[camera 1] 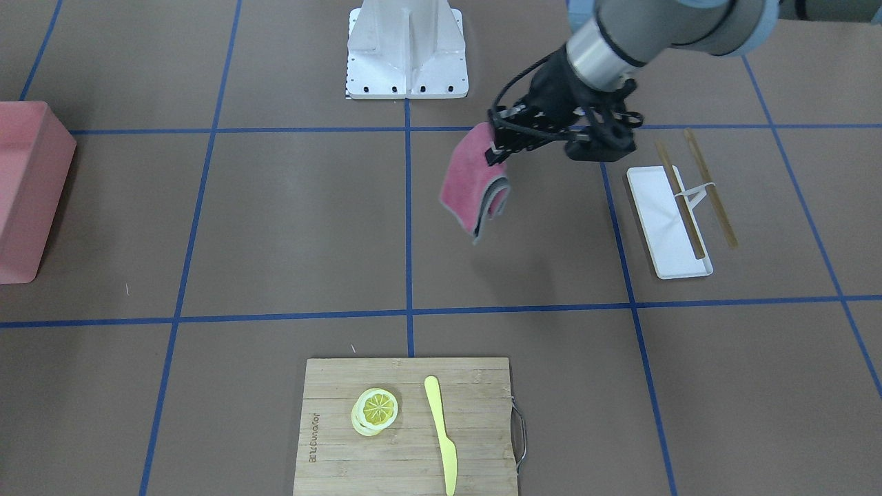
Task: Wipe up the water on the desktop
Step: 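Reach the left gripper to the pink cloth on the white tray and grasp it, then carry the pink cloth toward the right gripper while the right gripper grasps it, then open and withdraw the left gripper while the right gripper lowers the cloth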
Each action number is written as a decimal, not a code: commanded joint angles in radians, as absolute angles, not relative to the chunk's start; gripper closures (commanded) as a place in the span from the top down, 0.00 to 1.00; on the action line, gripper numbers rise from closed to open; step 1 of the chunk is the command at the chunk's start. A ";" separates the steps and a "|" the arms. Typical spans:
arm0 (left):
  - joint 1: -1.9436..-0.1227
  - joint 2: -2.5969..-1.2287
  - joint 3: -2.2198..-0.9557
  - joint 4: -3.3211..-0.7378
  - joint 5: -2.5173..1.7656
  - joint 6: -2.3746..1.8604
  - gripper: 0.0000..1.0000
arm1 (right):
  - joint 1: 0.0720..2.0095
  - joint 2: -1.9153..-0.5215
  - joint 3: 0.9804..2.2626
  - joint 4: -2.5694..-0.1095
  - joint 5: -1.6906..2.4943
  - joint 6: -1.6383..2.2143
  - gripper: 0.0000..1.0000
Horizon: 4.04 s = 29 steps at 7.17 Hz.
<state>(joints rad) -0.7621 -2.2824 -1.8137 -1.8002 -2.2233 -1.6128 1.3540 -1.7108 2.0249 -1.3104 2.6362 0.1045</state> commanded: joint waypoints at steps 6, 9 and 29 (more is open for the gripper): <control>-0.589 -2.707 -1.390 -1.800 -1.934 -1.971 0.00 | 0.864 -1.450 2.046 -0.927 2.242 0.764 1.00; -0.557 -2.707 -1.376 -1.876 -1.912 -2.159 0.00 | 0.784 -1.413 2.045 -0.928 2.156 0.755 0.99; -0.598 -2.507 -1.733 -1.864 -1.907 -2.250 0.98 | 0.755 -1.483 2.066 -0.937 2.079 0.975 0.00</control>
<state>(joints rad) -0.5815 -2.5646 -1.6606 -1.8650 -1.9043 -2.2509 0.7684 -1.4697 2.0688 -0.9320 2.0798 0.7979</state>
